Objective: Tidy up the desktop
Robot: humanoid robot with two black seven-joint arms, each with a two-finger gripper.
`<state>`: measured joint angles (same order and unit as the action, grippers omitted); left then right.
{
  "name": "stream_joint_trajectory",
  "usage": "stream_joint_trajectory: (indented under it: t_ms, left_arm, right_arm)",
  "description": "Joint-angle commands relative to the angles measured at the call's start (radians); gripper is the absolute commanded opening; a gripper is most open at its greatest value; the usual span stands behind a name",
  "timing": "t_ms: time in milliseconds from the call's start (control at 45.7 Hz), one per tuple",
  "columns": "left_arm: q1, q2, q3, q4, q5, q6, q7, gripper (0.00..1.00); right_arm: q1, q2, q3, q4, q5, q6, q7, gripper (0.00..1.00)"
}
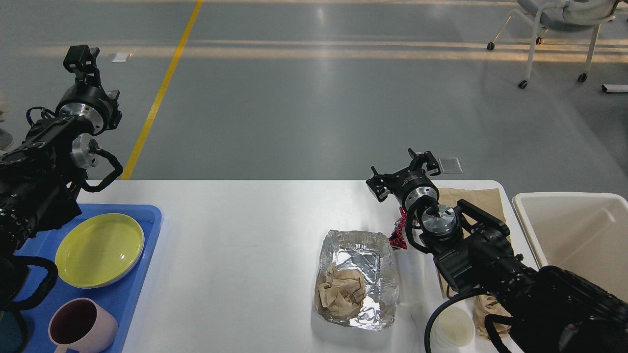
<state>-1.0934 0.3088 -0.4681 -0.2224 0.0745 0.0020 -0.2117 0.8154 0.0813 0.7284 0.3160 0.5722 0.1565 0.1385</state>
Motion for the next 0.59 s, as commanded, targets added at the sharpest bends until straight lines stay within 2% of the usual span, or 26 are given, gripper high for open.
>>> stream_joint_trajectory:
  t_ms: [0,569]
  left_arm:
    - [0.001,-0.036,0.000,0.000,0.001,-0.001,-0.001,0.97]
    - [0.007,-0.217,-0.003,0.000,0.001,0.001,-0.005,0.97]
  right_arm:
    - [0.001,0.000,0.000,0.000,0.000,0.000,0.000,1.00]
    - [0.001,0.000,-0.001,0.000,0.000,0.000,0.001,1.00]
